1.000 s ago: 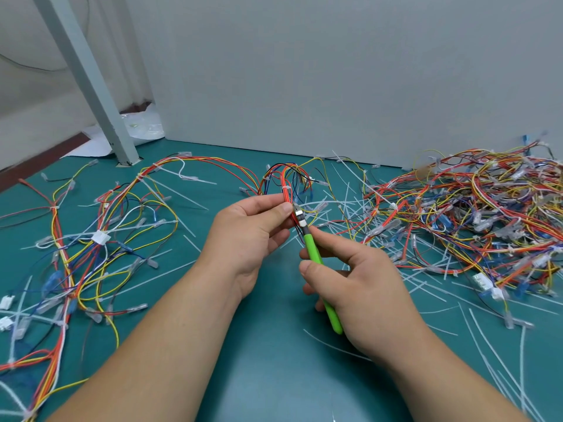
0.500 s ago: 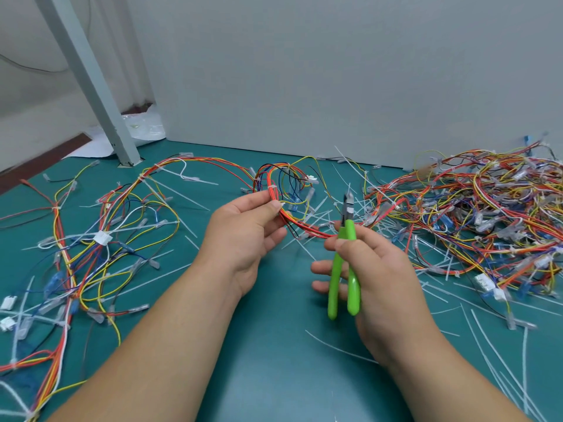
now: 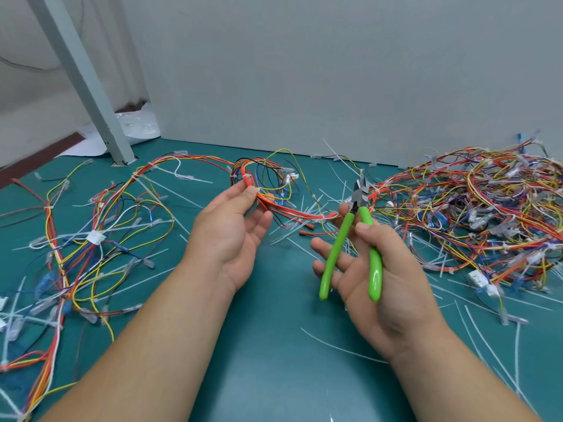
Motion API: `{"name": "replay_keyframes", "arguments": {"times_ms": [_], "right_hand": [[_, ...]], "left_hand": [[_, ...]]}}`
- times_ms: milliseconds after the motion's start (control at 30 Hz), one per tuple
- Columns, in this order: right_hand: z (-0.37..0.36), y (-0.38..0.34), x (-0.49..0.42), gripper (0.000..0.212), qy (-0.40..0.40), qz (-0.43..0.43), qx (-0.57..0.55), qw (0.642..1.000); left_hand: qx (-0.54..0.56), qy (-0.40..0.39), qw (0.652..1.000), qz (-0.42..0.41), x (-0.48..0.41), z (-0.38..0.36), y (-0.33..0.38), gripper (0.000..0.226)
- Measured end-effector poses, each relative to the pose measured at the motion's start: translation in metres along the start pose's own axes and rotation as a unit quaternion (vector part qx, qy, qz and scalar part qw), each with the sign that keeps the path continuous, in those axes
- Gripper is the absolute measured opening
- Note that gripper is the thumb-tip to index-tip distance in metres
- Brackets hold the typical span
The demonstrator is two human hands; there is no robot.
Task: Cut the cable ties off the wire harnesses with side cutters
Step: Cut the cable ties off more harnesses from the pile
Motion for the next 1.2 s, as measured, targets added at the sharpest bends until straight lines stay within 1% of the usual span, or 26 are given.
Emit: {"name": "replay_keyframes", "arguments": {"times_ms": [100, 167, 200, 300, 333, 433, 500, 567, 600, 667, 733, 833, 900, 1000, 1100, 1200], "right_hand": [[-0.003, -0.005, 0.0, 0.041, -0.012, 0.016, -0.001, 1.0], [-0.004, -0.008, 0.001, 0.043, -0.021, 0.028, -0.009, 0.999], [-0.005, -0.009, 0.002, 0.045, -0.027, 0.031, -0.014, 0.999], [-0.008, -0.011, 0.003, 0.048, -0.042, 0.039, -0.021, 0.998], [-0.009, -0.012, 0.004, 0.048, -0.047, 0.042, -0.021, 0.998], [-0.011, -0.013, 0.005, 0.05, -0.06, 0.047, -0.021, 0.997], [-0.012, -0.013, 0.005, 0.055, -0.071, 0.045, -0.021, 0.996], [-0.014, -0.011, 0.005, 0.058, -0.083, 0.037, -0.019, 0.996], [-0.014, -0.01, 0.005, 0.056, -0.083, 0.032, -0.02, 0.996], [-0.012, -0.007, 0.004, 0.043, -0.076, 0.019, -0.03, 0.996], [-0.01, -0.007, 0.001, 0.038, -0.059, 0.011, -0.04, 0.997], [0.001, -0.012, -0.004, 0.047, -0.011, 0.008, -0.062, 0.998], [0.008, -0.018, -0.007, 0.05, 0.009, 0.007, -0.084, 0.996], [0.015, -0.021, -0.009, 0.045, 0.025, -0.008, -0.117, 0.993], [0.016, -0.02, -0.011, 0.041, 0.01, -0.025, -0.131, 0.991], [0.013, -0.02, -0.011, 0.051, -0.024, -0.035, -0.139, 0.989]], "left_hand": [[-0.034, -0.008, 0.999, 0.002, 0.001, -0.001, -0.001, 0.011], [-0.093, -0.008, 0.996, 0.003, 0.002, -0.001, -0.002, 0.007], [-0.12, -0.014, 0.993, 0.006, 0.003, -0.002, -0.004, 0.009], [-0.172, -0.053, 0.984, 0.02, 0.008, -0.01, -0.009, 0.023], [-0.194, -0.059, 0.979, 0.014, 0.008, -0.01, -0.009, 0.024], [-0.264, -0.041, 0.963, -0.025, 0.008, -0.007, -0.008, 0.014], [-0.263, -0.023, 0.964, -0.038, 0.007, -0.004, -0.006, 0.011], [-0.236, -0.024, 0.971, -0.031, 0.007, -0.005, -0.005, 0.012], [-0.226, -0.029, 0.973, -0.025, 0.008, -0.006, -0.005, 0.013], [-0.222, -0.036, 0.974, -0.019, 0.008, -0.007, -0.006, 0.015], [-0.237, -0.025, 0.971, -0.025, 0.007, -0.005, -0.003, 0.019], [-0.244, 0.019, 0.969, -0.041, 0.004, 0.002, 0.005, 0.023], [-0.247, 0.033, 0.967, -0.048, 0.002, 0.006, 0.008, 0.024], [-0.275, 0.052, 0.958, -0.064, 0.002, 0.007, 0.011, 0.026], [-0.293, 0.072, 0.949, -0.088, 0.002, 0.008, 0.015, 0.028], [-0.322, 0.076, 0.938, -0.102, 0.002, 0.008, 0.017, 0.024]]}}
Point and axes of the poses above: each hand's wrist, its own x-axis away from the middle knuckle, its own z-axis out of the back of the hand, y = z × x, the point moved 7 cm from there along -x, towards the middle knuckle, and after that the axes turned 3 degrees about x, right-handed, at the moved point
